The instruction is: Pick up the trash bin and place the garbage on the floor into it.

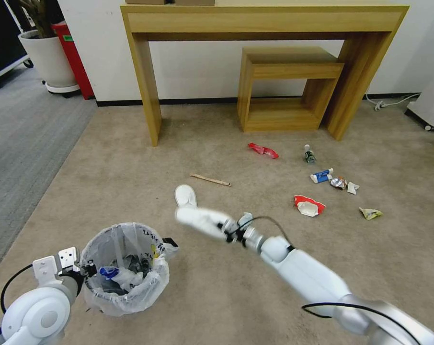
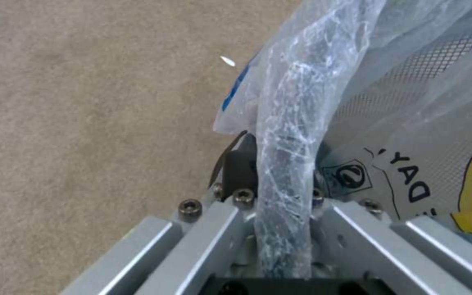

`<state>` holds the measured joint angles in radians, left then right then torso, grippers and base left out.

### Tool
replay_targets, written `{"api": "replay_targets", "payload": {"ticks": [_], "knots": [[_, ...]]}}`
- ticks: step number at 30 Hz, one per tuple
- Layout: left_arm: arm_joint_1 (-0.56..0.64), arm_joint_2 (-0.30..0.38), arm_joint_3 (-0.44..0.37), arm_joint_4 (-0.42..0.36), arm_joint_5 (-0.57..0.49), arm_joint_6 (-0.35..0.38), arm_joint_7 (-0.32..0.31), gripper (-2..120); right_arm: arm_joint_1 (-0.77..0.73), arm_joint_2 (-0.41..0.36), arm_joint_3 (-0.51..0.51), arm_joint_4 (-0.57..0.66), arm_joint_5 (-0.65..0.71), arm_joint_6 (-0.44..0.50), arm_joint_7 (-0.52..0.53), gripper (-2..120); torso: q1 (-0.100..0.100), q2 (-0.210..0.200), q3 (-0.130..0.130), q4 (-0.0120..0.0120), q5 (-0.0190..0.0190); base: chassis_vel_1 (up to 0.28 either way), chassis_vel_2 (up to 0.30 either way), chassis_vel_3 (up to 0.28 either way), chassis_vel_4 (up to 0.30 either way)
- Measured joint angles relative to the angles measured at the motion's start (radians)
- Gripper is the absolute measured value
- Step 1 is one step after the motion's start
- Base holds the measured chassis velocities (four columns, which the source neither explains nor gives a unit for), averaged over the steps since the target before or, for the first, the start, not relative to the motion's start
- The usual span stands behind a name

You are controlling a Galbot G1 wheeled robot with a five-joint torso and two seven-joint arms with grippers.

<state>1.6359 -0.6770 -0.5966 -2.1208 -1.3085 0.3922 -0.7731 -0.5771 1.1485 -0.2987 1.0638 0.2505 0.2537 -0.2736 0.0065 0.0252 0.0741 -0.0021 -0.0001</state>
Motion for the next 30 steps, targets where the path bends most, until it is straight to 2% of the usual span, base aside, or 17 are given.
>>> {"api": "replay_targets", "payload": {"ticks": [1, 2, 5, 6, 9, 10, 14, 19, 22, 23, 27, 28, 30], "knots": [[0.000, 0.000, 0.000, -0.003, -0.006, 0.000, 0.000, 0, -0.017, -0.055, 0.041, 0.103, 0.068, 0.006, 0.000, 0, 0.000, 0.000, 0.000, -0.0003, 0.0003, 0.000, 0.000, 0.000, 0.000], [0.000, 0.000, 0.000, -0.003, -0.006, 0.000, 0.000, 0, -0.017, -0.055, 0.041, 0.103, 0.068, 0.006, 0.000, 0, 0.000, 0.000, 0.000, -0.0003, 0.0003, 0.000, 0.000, 0.000, 0.000], [-0.008, 0.004, 0.002, -0.007, -0.023, -0.001, -0.004, 0, -0.046, -0.142, 0.066, 0.291, 0.242, 0.025, -0.054, 0, 0.000, 0.000, 0.000, -0.0001, 0.0003, 0.000, 0.000, 0.000, 0.000], [-0.008, 0.004, 0.002, -0.007, -0.023, -0.001, -0.004, 0, -0.046, -0.142, 0.066, 0.291, 0.242, 0.025, -0.054, 0, 0.000, 0.000, 0.000, -0.0001, 0.0003, 0.000, 0.000, 0.000, 0.000], [-0.017, 0.007, 0.005, -0.007, -0.037, -0.004, -0.007, 0, -0.064, -0.167, 0.051, 0.420, 0.379, 0.024, -0.132, 0, 0.000, 0.000, 0.000, -0.0001, 0.0002, 0.000, 0.000, 0.000, 0.000], [-0.017, 0.007, 0.005, -0.007, -0.037, -0.004, -0.007, 0, -0.064, -0.167, 0.051, 0.420, 0.379, 0.024, -0.132, 0, 0.000, 0.000, 0.000, -0.0001, 0.0002, 0.000, 0.000, 0.000, 0.000], [-0.022, 0.007, 0.009, 0.001, -0.046, -0.008, -0.015, 0, -0.058, -0.160, -0.041, 0.568, 0.504, -0.010, -0.146, 0, 0.000, 0.000, 0.000, 0.0000, 0.0001, 0.000, 0.000, 0.000, 0.000], [-0.023, 0.006, 0.010, 0.000, -0.051, -0.008, -0.016, 0, -0.012, -0.134, -0.139, 0.596, 0.531, -0.024, -0.149, 0, 0.000, 0.000, 0.000, 0.0001, -0.0001, 0.000, 0.000, 0.000, 0.000], [-0.026, -0.006, 0.013, -0.001, -0.051, -0.010, -0.020, 0, 0.036, -0.081, -0.237, 0.564, 0.535, -0.026, -0.142, 0, 0.000, 0.000, 0.000, 0.0001, 0.0000, 0.000, 0.000, 0.000, 0.000], [-0.026, -0.006, 0.013, -0.001, -0.051, -0.010, -0.020, 0, 0.036, -0.081, -0.237, 0.564, 0.535, -0.026, -0.142, 0, 0.000, 0.000, 0.000, 0.0001, 0.0000, 0.000, 0.000, 0.000, 0.000], [-0.022, -0.025, 0.018, -0.012, -0.046, -0.010, -0.028, 0, 0.085, 0.037, -0.346, 0.479, 0.530, -0.026, -0.128, 0, 0.000, 0.000, 0.000, 0.0001, -0.0003, 0.000, 0.000, 0.000, 0.000], [-0.022, -0.025, 0.018, -0.012, -0.046, -0.010, -0.028, 0, 0.085, 0.037, -0.346, 0.479, 0.530, -0.026, -0.128, 0, 0.000, 0.000, 0.000, 0.0001, -0.0003, 0.000, 0.000, 0.000, 0.000], [-0.014, -0.032, 0.016, -0.021, -0.043, -0.010, -0.034, 0, 0.092, 0.098, -0.386, 0.432, 0.524, -0.024, -0.119, 0, 0.000, 0.000, 0.000, 0.0003, -0.0002, 0.000, 0.000, 0.000, 0.000]]}}
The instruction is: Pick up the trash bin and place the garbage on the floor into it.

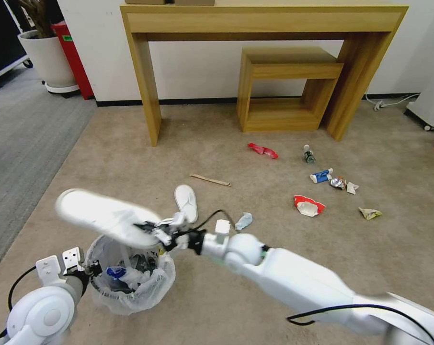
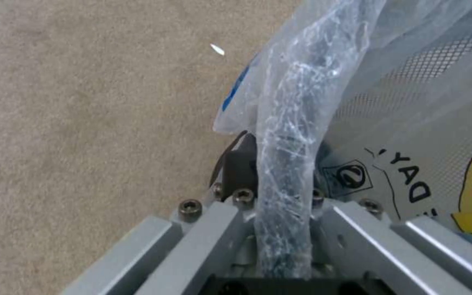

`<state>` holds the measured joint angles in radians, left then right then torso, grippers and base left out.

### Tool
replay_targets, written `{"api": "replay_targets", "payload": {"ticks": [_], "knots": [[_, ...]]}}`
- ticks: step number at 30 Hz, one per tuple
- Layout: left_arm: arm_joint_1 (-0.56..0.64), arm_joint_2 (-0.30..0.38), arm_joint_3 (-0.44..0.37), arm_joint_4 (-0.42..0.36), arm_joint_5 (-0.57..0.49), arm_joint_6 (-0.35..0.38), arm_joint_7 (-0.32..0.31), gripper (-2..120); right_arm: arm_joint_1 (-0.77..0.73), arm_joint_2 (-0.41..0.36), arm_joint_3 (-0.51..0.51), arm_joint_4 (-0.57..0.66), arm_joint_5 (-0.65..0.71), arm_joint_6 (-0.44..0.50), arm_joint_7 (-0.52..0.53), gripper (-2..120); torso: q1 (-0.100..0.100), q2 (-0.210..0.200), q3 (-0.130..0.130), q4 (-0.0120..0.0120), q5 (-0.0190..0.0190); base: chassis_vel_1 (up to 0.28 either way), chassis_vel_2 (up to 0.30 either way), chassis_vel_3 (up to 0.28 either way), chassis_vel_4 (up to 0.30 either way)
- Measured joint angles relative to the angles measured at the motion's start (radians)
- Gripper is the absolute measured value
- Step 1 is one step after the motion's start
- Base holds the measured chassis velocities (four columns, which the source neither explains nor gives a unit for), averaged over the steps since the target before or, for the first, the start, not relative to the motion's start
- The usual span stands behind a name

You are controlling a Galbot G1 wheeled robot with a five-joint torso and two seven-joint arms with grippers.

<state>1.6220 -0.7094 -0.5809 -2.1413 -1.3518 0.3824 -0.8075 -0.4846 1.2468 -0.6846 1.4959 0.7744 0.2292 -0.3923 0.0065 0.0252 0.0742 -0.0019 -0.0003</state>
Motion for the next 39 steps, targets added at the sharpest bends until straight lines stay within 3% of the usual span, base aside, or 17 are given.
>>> {"api": "replay_targets", "payload": {"ticks": [10, 39], "knots": [[0.034, -0.018, -0.015, -0.032, 0.015, 0.004, -0.008, 0, -0.008, 0.080, -0.037, -0.107, -0.053, 0.018, 0.012, 0, 0.000, 0.000, 0.000, -0.0002, 0.0002, 0.000, 0.000, 0.000, 0.000], [0.035, -0.007, -0.013, -0.031, 0.003, -0.001, -0.021, 0, -0.021, 0.087, -0.070, -0.185, -0.156, 0.073, 0.088, 0, 0.000, 0.000, 0.000, -0.0001, 0.0004, 0.000, 0.000, 0.000, 0.000]]}}
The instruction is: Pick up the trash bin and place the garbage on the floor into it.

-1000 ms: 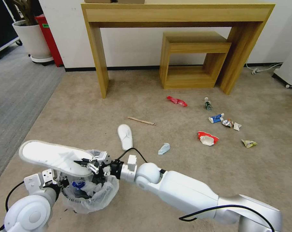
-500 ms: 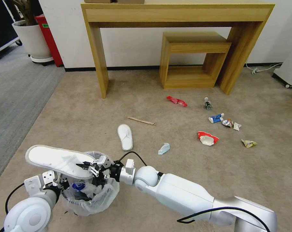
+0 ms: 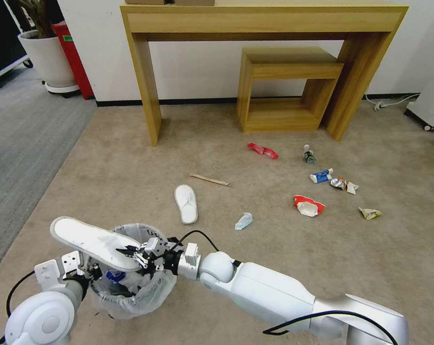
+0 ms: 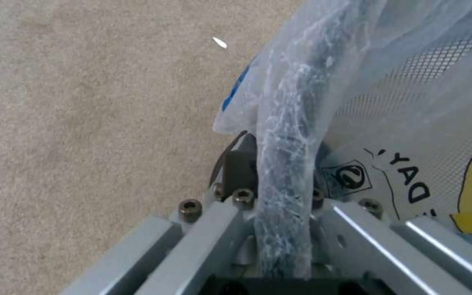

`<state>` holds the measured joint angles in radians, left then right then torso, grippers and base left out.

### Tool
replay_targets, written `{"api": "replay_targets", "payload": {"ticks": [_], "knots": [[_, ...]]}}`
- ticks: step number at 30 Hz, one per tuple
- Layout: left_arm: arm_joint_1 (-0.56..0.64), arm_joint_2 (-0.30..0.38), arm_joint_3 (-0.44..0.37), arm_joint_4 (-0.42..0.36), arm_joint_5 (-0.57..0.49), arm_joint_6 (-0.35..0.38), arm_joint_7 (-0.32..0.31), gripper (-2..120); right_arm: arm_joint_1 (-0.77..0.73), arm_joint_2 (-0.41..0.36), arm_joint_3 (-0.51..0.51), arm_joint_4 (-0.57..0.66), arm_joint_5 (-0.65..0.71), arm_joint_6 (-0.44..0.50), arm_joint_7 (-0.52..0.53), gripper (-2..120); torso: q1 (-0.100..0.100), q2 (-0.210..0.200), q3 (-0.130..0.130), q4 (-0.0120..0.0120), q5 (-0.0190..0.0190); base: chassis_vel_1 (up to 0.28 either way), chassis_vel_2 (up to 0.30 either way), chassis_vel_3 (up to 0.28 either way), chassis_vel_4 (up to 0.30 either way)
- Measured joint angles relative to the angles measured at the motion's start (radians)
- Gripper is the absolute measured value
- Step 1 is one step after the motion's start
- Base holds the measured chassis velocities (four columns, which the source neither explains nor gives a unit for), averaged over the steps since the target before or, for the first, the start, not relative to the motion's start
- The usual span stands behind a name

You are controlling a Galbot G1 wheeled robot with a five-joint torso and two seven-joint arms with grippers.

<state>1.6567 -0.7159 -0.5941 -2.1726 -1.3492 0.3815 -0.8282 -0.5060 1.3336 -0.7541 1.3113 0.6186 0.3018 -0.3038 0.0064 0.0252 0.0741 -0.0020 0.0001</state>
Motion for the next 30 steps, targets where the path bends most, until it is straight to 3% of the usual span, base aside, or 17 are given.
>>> {"api": "replay_targets", "payload": {"ticks": [8, 19, 26, 28, 30], "knots": [[0.004, 0.010, -0.003, -0.009, -0.002, -0.002, -0.005, 0, 0.018, -0.022, 0.000, 0.012, -0.015, -0.007, -0.023, 32, 0.000, 0.000, 0.000, -0.0002, 0.0001, 0.000, 0.000, 0.000, 0.000], [0.009, 0.004, -0.002, -0.011, 0.006, -0.002, -0.007, 0, 0.048, -0.021, 0.030, 0.029, -0.013, -0.008, 0.046, 70, 0.000, 0.000, 0.000, -0.0001, 0.0001, 0.000, 0.000, 0.000, 0.000], [0.008, 0.028, -0.021, -0.025, -0.003, 0.000, 0.005, 0, 0.147, -0.094, 0.184, 0.120, 0.016, -0.091, 0.125, 97, 0.000, 0.000, 0.000, -0.0001, 0.0000, 0.000, 0.000, 0.000, 0.000], [0.008, 0.029, -0.026, -0.027, -0.006, 0.001, 0.008, 0, 0.152, -0.114, 0.226, 0.128, 0.007, -0.111, 0.152, 99, 0.000, 0.000, 0.000, -0.0001, 0.0001, 0.000, 0.000, 0.000, 0.000], [0.009, 0.029, -0.035, -0.033, -0.005, 0.003, 0.018, 0, 0.141, -0.162, 0.307, 0.147, -0.013, -0.161, 0.242, 100, 0.000, 0.000, 0.000, 0.0002, 0.0001, 0.000, 0.000, 0.000, 0.000]]}}
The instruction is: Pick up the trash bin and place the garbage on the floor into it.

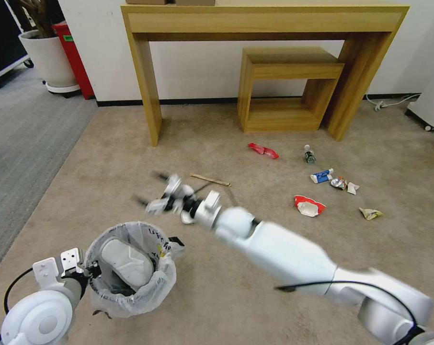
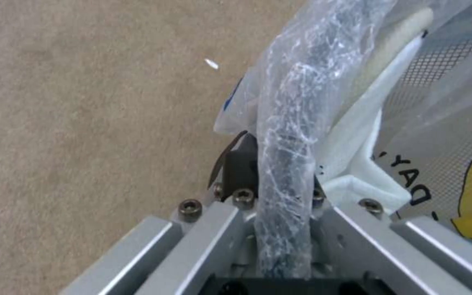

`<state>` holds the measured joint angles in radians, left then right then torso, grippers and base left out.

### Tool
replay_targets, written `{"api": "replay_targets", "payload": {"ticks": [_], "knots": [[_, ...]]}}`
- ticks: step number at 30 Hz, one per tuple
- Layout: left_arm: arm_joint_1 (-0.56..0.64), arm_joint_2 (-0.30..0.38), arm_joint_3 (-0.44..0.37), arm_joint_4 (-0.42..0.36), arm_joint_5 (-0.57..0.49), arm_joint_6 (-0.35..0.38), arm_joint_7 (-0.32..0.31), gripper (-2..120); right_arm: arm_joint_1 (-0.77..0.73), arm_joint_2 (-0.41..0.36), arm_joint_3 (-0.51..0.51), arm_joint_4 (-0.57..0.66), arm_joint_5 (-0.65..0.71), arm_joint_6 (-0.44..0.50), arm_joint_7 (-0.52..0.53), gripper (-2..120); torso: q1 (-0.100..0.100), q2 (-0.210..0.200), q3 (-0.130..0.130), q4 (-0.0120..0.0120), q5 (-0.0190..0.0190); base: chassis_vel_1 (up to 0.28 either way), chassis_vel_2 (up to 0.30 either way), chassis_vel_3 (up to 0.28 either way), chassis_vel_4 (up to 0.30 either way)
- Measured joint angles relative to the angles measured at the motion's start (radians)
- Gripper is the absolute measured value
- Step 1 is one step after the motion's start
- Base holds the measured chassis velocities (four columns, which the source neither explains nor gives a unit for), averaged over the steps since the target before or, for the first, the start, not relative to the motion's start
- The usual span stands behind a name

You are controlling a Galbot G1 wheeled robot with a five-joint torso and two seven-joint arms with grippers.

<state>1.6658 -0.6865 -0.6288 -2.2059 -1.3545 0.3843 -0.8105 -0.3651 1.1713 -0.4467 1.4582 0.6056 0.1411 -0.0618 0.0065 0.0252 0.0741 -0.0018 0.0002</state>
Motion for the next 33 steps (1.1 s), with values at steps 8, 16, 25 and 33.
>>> {"api": "replay_targets", "payload": {"ticks": [8, 16, 25, 33], "knots": [[-0.020, -0.013, -0.026, -0.008, -0.001, 0.010, 0.032, 0, -0.171, -0.142, 0.214, 0.079, -0.031, -0.132, 0.146, 100, 0.000, 0.000, 0.000, -0.0011, 0.0003, 0.000, 0.000, 0.000, 0.000], [-0.031, -0.047, -0.044, -0.013, 0.028, 0.020, 0.070, 0, -0.349, -0.129, 0.453, 0.129, -0.102, -0.128, 0.313, 100, 0.000, 0.000, 0.000, -0.0001, 0.0002, 0.000, 0.000, 0.000, 0.000], [-0.028, -0.128, -0.077, -0.021, 0.140, 0.030, 0.137, 0, -0.598, -0.119, 0.688, 0.184, -0.254, -0.070, 0.341, 100, 0.000, 0.000, 0.000, -0.0003, 0.0002, 0.000, 0.000, 0.000, 0.000], [-0.014, -0.266, -0.077, -0.026, 0.277, 0.049, 0.188, 0, -0.813, -0.045, 0.876, 0.239, -0.408, 0.009, 0.336, 100, 0.000, 0.000, 0.000, -0.0003, 0.0002, 0.000, 0.000, 0.000, 0.000]]}}
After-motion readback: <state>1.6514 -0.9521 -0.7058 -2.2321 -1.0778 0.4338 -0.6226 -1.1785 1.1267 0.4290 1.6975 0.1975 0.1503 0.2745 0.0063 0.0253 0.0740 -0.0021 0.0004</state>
